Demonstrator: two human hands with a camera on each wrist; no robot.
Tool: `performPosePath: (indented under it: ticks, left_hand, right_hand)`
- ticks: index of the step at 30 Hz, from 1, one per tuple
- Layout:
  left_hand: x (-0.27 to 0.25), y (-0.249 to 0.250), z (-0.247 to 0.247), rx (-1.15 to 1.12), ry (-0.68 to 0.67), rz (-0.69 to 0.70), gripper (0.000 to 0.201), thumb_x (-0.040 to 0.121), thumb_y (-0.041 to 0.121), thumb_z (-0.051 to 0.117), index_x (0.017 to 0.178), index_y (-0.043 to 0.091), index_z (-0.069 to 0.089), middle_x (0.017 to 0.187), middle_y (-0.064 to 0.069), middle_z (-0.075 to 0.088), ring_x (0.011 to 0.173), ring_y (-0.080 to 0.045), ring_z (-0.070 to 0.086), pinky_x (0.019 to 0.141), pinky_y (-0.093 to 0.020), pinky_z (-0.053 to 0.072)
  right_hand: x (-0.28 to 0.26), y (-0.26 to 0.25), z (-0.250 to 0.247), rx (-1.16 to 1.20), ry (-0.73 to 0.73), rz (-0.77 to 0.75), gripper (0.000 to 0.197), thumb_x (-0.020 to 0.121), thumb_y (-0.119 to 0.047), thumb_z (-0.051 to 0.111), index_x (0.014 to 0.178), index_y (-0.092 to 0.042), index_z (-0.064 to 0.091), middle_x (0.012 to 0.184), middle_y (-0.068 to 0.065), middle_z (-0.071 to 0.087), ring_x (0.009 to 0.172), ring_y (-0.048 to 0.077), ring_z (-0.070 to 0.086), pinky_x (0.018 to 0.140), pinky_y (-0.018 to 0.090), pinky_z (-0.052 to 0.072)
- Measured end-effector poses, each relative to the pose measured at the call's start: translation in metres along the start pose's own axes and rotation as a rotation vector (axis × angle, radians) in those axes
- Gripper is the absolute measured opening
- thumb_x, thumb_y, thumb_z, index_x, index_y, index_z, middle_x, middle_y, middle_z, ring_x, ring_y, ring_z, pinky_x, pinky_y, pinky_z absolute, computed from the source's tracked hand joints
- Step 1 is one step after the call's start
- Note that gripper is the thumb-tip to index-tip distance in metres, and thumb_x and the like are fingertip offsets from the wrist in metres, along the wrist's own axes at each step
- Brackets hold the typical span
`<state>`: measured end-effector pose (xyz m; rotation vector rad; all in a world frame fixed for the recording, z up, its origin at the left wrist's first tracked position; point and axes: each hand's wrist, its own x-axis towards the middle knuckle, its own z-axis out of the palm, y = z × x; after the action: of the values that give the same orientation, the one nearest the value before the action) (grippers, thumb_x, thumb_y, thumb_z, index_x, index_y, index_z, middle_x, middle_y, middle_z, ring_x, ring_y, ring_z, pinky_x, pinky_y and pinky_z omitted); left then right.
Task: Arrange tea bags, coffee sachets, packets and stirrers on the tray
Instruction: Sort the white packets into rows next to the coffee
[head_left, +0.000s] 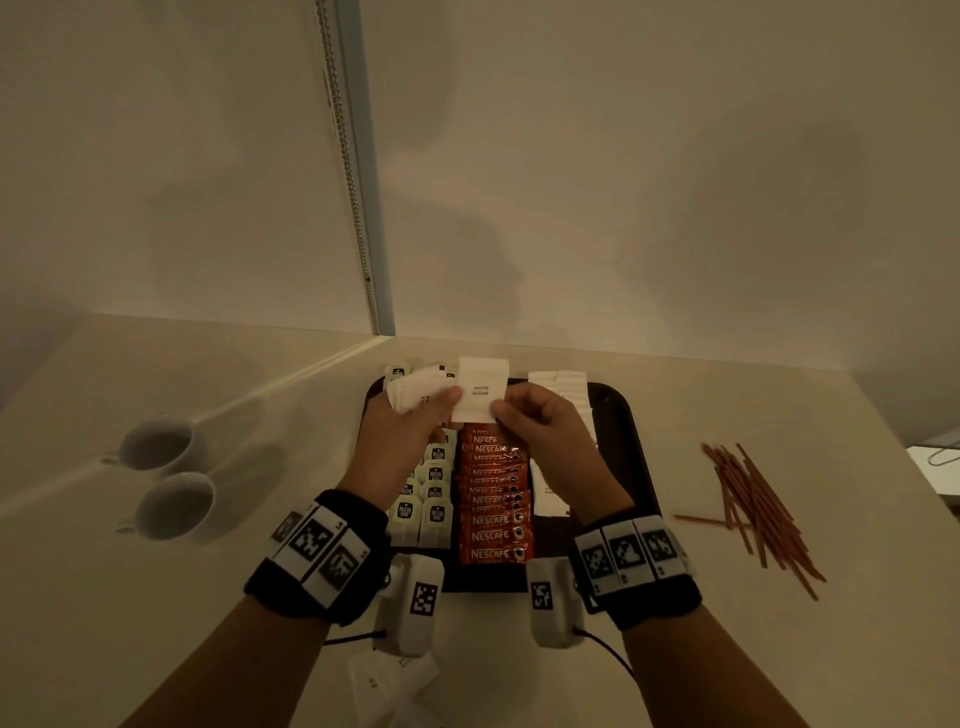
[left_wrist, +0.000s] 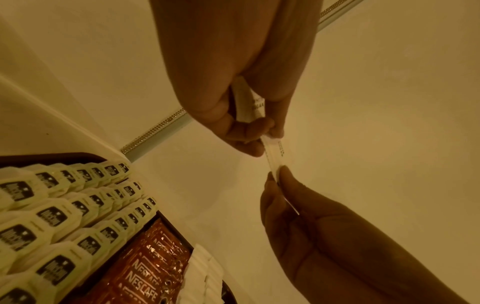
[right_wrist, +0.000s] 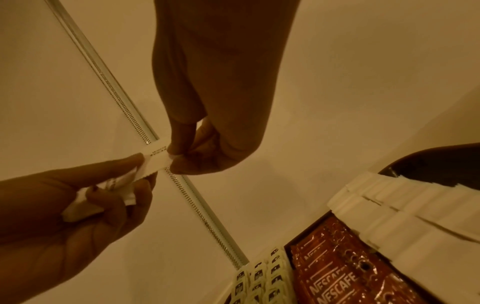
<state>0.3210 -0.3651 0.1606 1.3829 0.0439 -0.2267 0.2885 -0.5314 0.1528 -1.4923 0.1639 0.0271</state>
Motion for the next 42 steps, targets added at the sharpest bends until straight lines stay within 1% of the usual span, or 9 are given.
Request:
performPosePath:
  ticks: [3,8,13,20,27,32,35,38,42]
  left_hand:
    - [-0.002,0.003,-0.002,-0.273,0.008,-0.145,0.027,0.095,0.009,0.043,0.118,0.0,0.053,0.104,-0.021,0.063,0.068,-0.025,0.067,0.053,-0.021,0.053]
    - [-0.004,0.001,-0.012,-0.452,0.055,-0.198,0.028,0.098,0.011,0.041,0.124,0.004,0.05,0.108,-0.019,0.062,0.086,-0.035,0.067,0.06,-0.027,0.058]
    - [-0.004,0.0,-0.013,-0.483,0.065,-0.172,0.032,0.098,0.009,0.046,0.129,0.008,0.052,0.11,-0.013,0.064,0.097,-0.032,0.064,0.061,-0.025,0.058]
    - [-0.003,-0.007,-0.011,-0.572,0.08,-0.193,0.037,0.097,0.008,0.046,0.134,0.009,0.048,0.123,-0.015,0.06,0.11,-0.038,0.059,0.065,-0.027,0.058]
    - [-0.009,-0.008,-0.008,-0.644,0.1,-0.276,0.02,0.096,0.004,0.041,0.106,0.011,0.056,0.109,-0.016,0.062,0.094,-0.038,0.063,0.065,-0.029,0.06]
    - [-0.014,-0.01,-0.003,-0.562,0.044,-0.219,0.02,0.099,0.004,0.04,0.103,0.015,0.057,0.107,-0.011,0.063,0.096,-0.032,0.063,0.068,-0.027,0.059]
    - [-0.014,-0.011,-0.002,-0.469,0.016,-0.2,0.017,0.098,0.007,0.044,0.104,0.015,0.058,0.102,-0.011,0.066,0.086,-0.026,0.069,0.068,-0.027,0.059]
    - [-0.015,-0.008,0.0,-0.36,0.007,-0.185,0.014,0.097,0.009,0.048,0.103,0.015,0.059,0.1,-0.011,0.066,0.084,-0.026,0.067,0.064,-0.022,0.058]
    - [-0.017,-0.003,0.001,-0.043,-0.043,-0.097,0.018,0.095,0.013,0.054,0.111,0.009,0.061,0.089,-0.007,0.068,0.069,-0.016,0.065,0.054,-0.02,0.052]
  right_hand:
    - [-0.001,0.007,-0.026,-0.029,0.092,0.005,0.007,0.091,-0.009,0.056,0.094,-0.008,0.062,0.092,0.009,0.068,0.08,0.017,0.066,0.072,0.027,0.057]
    - [-0.008,0.045,-0.086,-0.377,0.31,0.14,0.012,0.092,-0.012,0.056,0.101,-0.008,0.062,0.095,0.004,0.066,0.082,0.015,0.062,0.065,0.019,0.049]
    - [-0.014,0.102,-0.127,-0.664,0.404,0.348,0.016,0.09,-0.016,0.059,0.105,-0.012,0.061,0.104,0.007,0.065,0.095,0.022,0.061,0.089,0.038,0.05]
    - [-0.019,0.133,-0.139,-0.793,0.377,0.473,0.025,0.088,-0.017,0.062,0.113,-0.01,0.062,0.115,0.008,0.063,0.107,0.023,0.056,0.094,0.035,0.044]
    - [-0.018,0.135,-0.133,-0.844,0.475,0.452,0.022,0.085,-0.019,0.066,0.104,-0.008,0.064,0.11,0.01,0.064,0.104,0.024,0.057,0.089,0.03,0.042]
    - [-0.016,0.117,-0.119,-0.847,0.503,0.362,0.028,0.083,-0.018,0.068,0.106,-0.005,0.059,0.107,0.012,0.063,0.096,0.023,0.058,0.081,0.029,0.045]
    - [-0.007,0.077,-0.086,-0.697,0.408,0.182,0.025,0.088,-0.024,0.063,0.107,-0.009,0.059,0.1,0.003,0.063,0.087,0.016,0.057,0.069,0.019,0.043]
    - [-0.001,0.022,-0.039,-0.465,0.138,-0.01,0.021,0.092,-0.029,0.056,0.107,-0.016,0.062,0.098,-0.003,0.065,0.089,0.01,0.061,0.068,0.013,0.045]
    - [0.003,-0.017,0.004,-0.38,-0.032,-0.095,0.017,0.089,-0.031,0.062,0.104,-0.025,0.067,0.096,0.0,0.066,0.09,0.018,0.064,0.077,0.029,0.055]
